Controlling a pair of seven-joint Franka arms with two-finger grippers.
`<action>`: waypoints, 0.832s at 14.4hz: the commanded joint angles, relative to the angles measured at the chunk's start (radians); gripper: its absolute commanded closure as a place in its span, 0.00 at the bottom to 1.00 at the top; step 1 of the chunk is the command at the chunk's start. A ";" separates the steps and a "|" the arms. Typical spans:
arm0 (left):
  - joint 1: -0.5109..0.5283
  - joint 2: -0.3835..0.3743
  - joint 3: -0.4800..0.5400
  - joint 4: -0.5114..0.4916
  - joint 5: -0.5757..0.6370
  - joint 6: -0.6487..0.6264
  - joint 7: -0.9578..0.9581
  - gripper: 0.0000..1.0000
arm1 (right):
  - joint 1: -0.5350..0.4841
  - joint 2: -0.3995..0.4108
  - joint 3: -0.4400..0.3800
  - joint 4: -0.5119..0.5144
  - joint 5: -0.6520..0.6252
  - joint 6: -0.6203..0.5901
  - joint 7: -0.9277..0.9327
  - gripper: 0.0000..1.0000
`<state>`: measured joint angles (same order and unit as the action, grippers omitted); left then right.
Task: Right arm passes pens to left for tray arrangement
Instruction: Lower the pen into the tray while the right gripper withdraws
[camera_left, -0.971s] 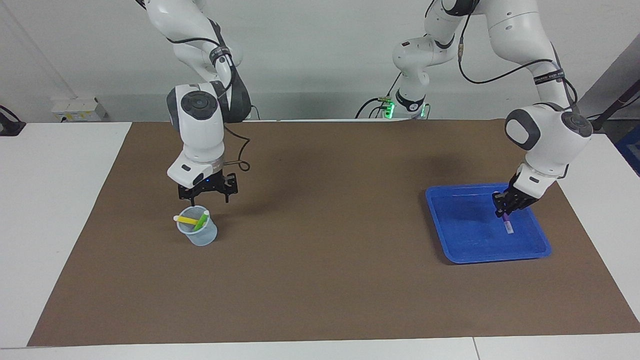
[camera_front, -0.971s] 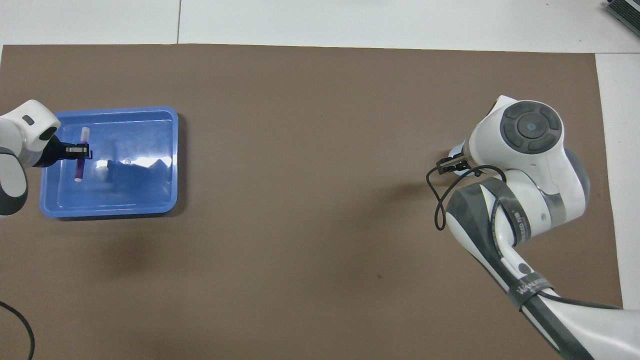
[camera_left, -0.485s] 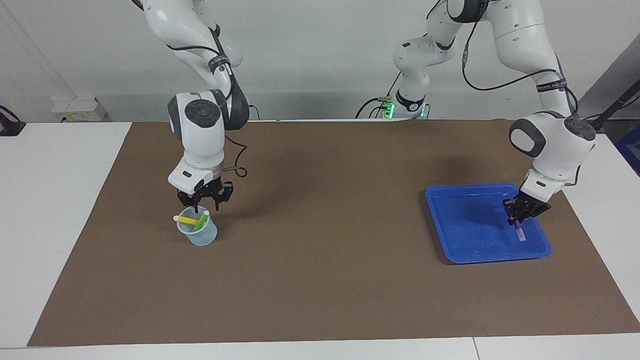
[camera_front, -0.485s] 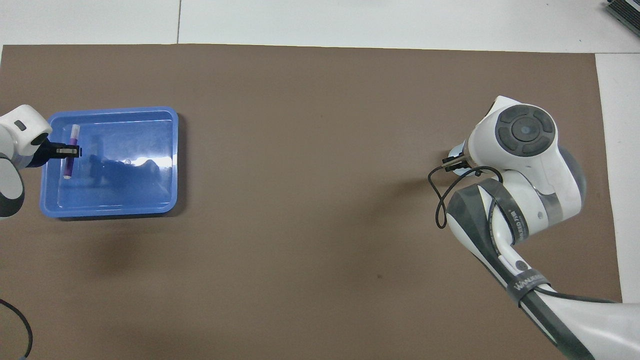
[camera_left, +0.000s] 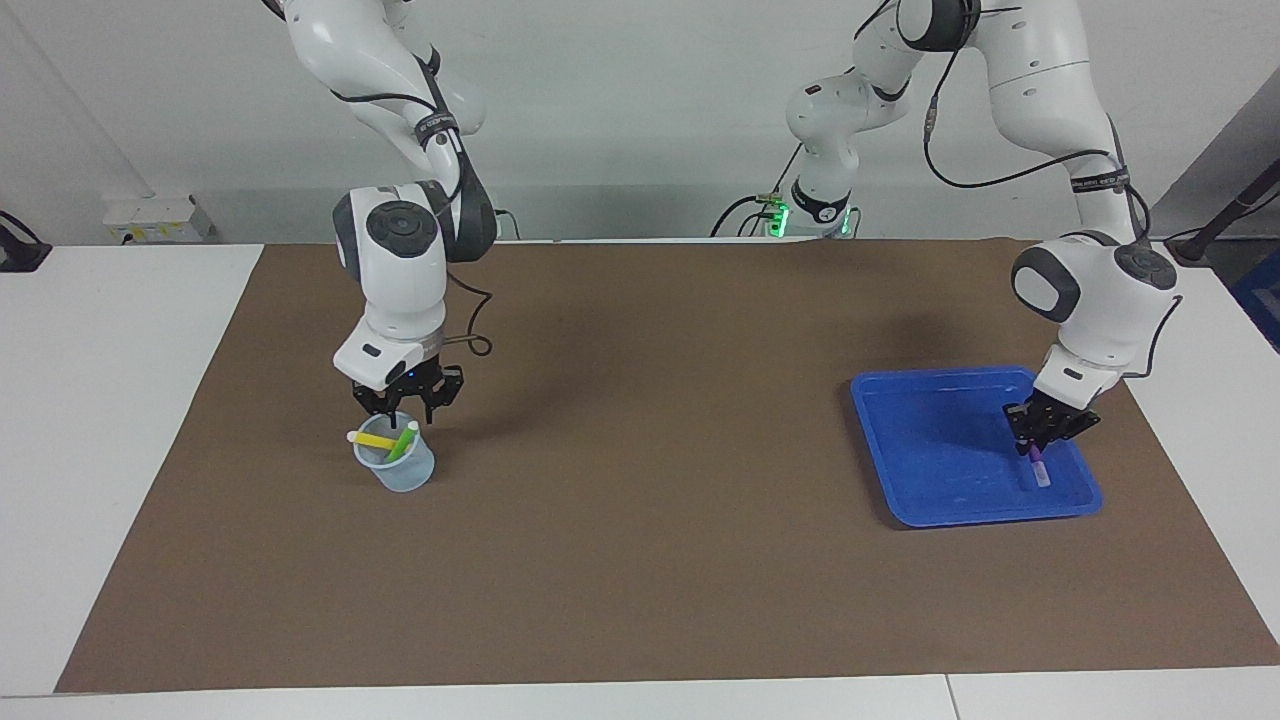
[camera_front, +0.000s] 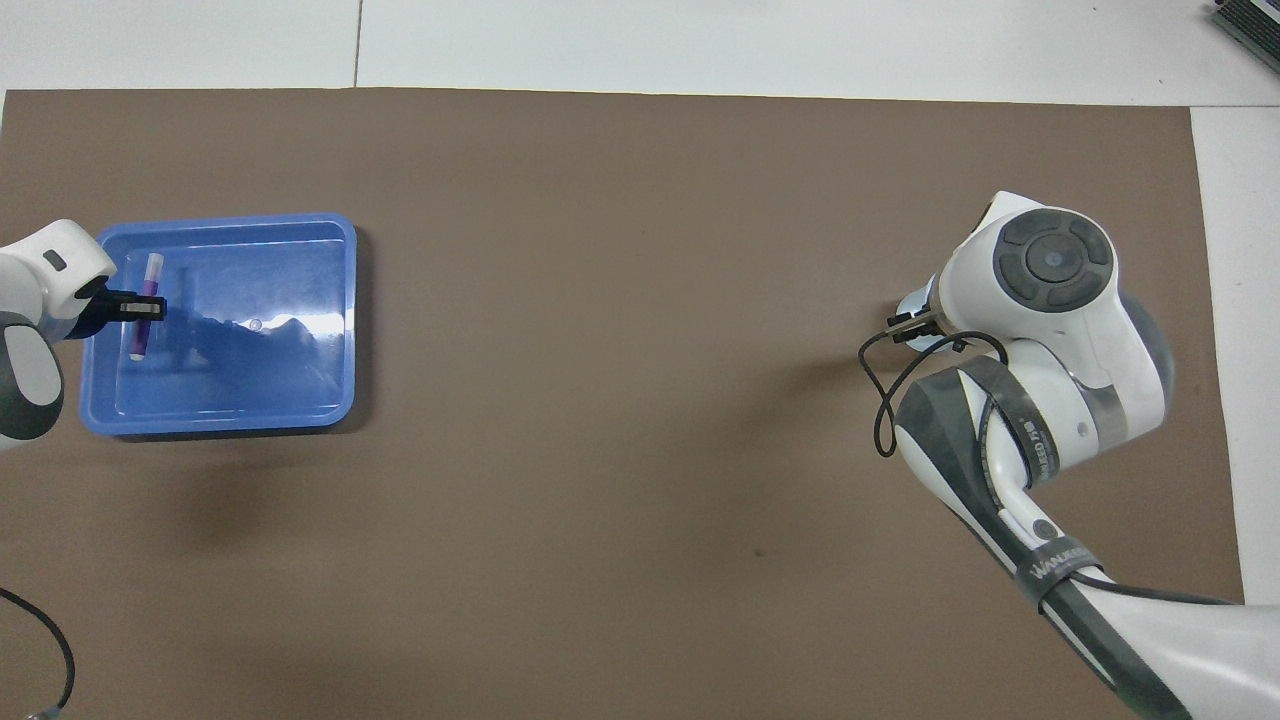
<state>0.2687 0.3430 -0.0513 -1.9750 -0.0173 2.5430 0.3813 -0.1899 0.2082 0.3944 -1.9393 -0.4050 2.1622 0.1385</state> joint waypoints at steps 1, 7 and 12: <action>0.014 0.001 -0.005 -0.033 0.025 0.034 0.008 1.00 | -0.019 0.007 0.012 -0.004 -0.021 0.030 -0.025 0.52; 0.017 -0.002 -0.001 -0.054 0.025 0.049 0.008 1.00 | -0.020 0.008 0.012 -0.006 -0.021 0.034 -0.027 0.60; 0.032 -0.004 -0.001 -0.061 0.027 0.040 0.008 1.00 | -0.022 0.016 0.012 -0.007 -0.021 0.034 -0.025 0.64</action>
<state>0.2895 0.3456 -0.0468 -2.0136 -0.0158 2.5617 0.3840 -0.1904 0.2115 0.3943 -1.9397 -0.4051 2.1745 0.1359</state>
